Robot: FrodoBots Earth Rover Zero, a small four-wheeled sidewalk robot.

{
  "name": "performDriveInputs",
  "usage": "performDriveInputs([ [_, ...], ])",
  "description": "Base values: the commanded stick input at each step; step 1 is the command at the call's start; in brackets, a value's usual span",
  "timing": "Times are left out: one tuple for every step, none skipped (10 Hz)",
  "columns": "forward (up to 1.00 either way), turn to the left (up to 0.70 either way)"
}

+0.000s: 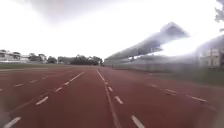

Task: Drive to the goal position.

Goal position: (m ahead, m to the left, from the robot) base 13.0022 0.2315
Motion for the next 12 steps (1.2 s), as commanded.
performDriveInputs([
  [0.45, 0.00],
  [0.45, 0.00],
  [0.45, 0.00],
  [0.45, 0.00],
  [0.45, 0.00],
  [0.45, 0.00],
  [0.45, 0.00],
  [0.45, 0.00],
  [0.45, 0.00],
  [0.45, 0.00],
  [0.45, 0.00],
  [0.45, 0.00],
])
